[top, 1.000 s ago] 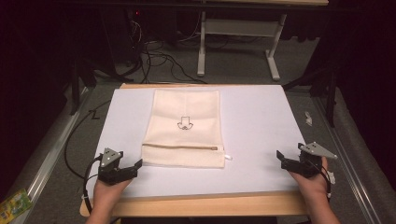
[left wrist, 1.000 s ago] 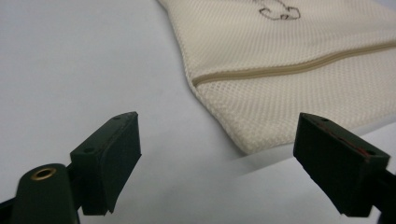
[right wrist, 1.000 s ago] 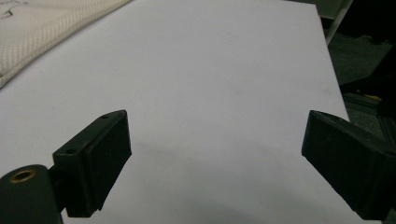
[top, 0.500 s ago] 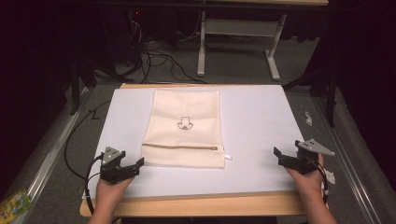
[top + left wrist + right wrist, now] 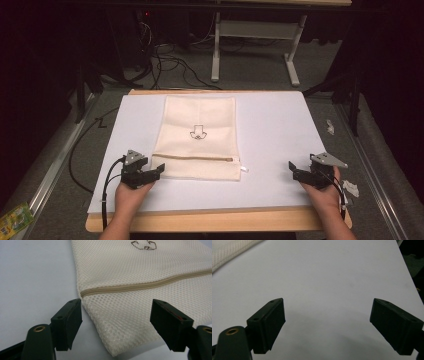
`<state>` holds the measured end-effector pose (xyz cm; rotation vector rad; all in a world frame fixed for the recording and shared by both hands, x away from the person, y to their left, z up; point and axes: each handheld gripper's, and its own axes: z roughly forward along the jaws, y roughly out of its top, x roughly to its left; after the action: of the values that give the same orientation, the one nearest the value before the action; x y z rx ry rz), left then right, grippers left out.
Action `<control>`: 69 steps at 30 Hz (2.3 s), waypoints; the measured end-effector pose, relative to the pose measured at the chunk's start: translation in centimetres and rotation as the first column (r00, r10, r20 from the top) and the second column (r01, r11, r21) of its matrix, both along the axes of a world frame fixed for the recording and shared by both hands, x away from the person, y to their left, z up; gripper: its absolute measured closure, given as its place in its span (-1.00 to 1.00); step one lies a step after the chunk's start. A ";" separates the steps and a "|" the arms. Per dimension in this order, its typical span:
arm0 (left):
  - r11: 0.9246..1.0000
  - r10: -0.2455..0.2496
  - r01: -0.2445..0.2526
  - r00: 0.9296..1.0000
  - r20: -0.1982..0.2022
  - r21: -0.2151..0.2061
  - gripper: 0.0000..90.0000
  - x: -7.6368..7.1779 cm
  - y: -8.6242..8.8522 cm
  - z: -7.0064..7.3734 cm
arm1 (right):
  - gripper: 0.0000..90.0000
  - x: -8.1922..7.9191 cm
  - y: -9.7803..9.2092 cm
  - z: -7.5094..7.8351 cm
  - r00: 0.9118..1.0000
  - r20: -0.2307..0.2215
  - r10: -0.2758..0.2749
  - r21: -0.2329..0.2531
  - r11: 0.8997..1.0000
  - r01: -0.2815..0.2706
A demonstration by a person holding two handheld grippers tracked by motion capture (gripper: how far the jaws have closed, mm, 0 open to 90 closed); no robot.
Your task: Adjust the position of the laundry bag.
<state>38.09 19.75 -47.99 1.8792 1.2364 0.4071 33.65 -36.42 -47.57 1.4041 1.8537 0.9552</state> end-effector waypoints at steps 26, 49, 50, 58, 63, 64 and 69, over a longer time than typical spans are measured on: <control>0.951 -0.262 0.268 0.963 -0.059 0.151 0.83 -3.1 -4.6 0.3 | -0.12 5.0 11.8 1.3 0.972 -0.061 0.227 0.045 0.973 -0.225; 0.903 -0.412 0.416 0.909 -0.053 0.108 0.87 -5.6 -7.6 0.2 | 0.95 2.1 9.5 0.5 0.940 -0.199 0.277 0.017 0.960 -0.279; 0.901 -0.419 0.423 0.906 -0.061 0.093 0.87 -5.7 -7.7 0.3 | 0.95 1.4 9.0 0.5 0.939 -0.201 0.279 0.022 0.960 -0.281; 0.890 -0.452 0.454 0.891 -0.049 0.049 0.66 -6.1 -8.4 0.2 | 0.60 -1.6 7.2 0.6 0.944 -0.193 0.266 0.028 0.964 -0.266; 0.921 -0.390 0.388 0.920 0.046 0.040 0.41 -6.2 -7.5 0.8 | 0.24 -3.4 6.1 2.0 0.961 -0.146 0.236 0.081 0.971 -0.227; 0.930 -0.368 0.366 0.927 0.074 0.042 0.34 -6.2 -7.1 1.0 | 0.20 -3.9 5.7 2.1 0.963 -0.143 0.228 0.089 0.972 -0.217; 0.973 -0.232 0.231 0.960 0.160 0.025 -0.02 -5.5 -5.3 2.0 | 0.19 -6.5 4.5 2.1 0.970 -0.140 0.201 0.119 0.976 -0.185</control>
<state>32.56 14.48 -45.95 1.9280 0.8972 0.4270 27.16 -31.91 -45.45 1.4107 2.1111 1.0819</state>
